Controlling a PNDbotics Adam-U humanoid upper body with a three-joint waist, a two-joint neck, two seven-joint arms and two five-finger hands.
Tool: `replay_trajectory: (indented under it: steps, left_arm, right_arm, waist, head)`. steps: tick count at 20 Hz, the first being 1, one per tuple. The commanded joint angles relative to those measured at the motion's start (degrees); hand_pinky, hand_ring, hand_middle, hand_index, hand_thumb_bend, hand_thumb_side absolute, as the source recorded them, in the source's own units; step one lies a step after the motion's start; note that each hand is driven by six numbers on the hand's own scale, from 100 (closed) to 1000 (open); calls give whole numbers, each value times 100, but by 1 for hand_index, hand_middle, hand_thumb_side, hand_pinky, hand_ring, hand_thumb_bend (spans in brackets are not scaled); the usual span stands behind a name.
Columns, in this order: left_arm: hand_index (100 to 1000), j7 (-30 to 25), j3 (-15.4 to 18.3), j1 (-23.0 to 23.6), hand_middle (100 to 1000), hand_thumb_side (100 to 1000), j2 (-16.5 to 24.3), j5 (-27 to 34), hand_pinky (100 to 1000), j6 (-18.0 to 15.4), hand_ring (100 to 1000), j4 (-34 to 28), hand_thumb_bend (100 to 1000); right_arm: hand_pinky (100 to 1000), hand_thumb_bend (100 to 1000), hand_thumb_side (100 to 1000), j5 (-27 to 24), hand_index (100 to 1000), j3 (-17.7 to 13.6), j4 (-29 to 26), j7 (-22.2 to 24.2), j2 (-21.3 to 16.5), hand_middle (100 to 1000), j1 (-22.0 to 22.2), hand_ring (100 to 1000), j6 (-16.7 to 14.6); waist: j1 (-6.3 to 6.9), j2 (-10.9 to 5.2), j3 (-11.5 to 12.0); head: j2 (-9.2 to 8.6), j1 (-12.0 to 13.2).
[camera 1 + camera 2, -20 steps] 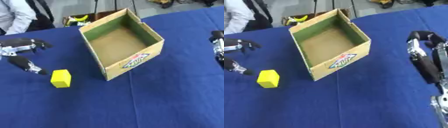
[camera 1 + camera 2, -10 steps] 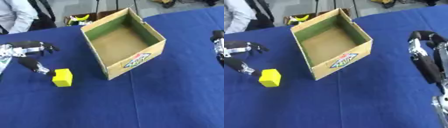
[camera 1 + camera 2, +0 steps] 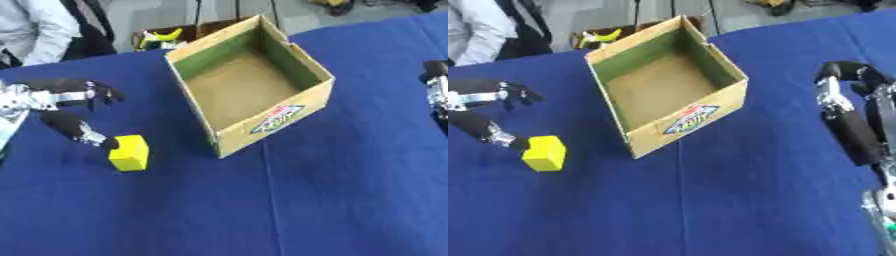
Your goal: Pick up objects on the table and place them in the box.
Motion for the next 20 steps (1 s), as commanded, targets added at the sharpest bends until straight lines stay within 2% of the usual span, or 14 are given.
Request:
replay_trajectory:
  steps: [1, 5, 9, 20]
  left_arm:
    - [964, -672, 6, -8, 893, 709, 222, 12, 729, -614, 872, -179, 743]
    - [958, -600, 37, 43, 891, 710, 233, -281, 732, -445, 869, -487, 721]
    - [957, -516, -22, 62, 891, 707, 147, -580, 734, -381, 869, -523, 723]
    - [964, -670, -118, 86, 899, 694, 92, -851, 747, -415, 876, -453, 701]
  right_arm:
    - [930, 100, 833, 12, 793, -8, -68, -6, -36, 666, -28, 1000, 7]
    - [931, 100, 835, 12, 792, -11, -66, -7, -39, 666, -17, 1000, 14]
    - [931, 100, 835, 11, 792, -8, -69, -4, -46, 666, -27, 1000, 16]
    - [932, 100, 836, 7, 792, -4, -73, -2, -51, 666, -40, 1000, 21]
  waist:
    - [-19, -150, 13]
    - [-14, -134, 13]
    - [-8, -118, -2]
    - [-20, -87, 3]
  head:
    - [65, -47]
    - [52, -64]
    - [40, -58]
    - [-243, -183]
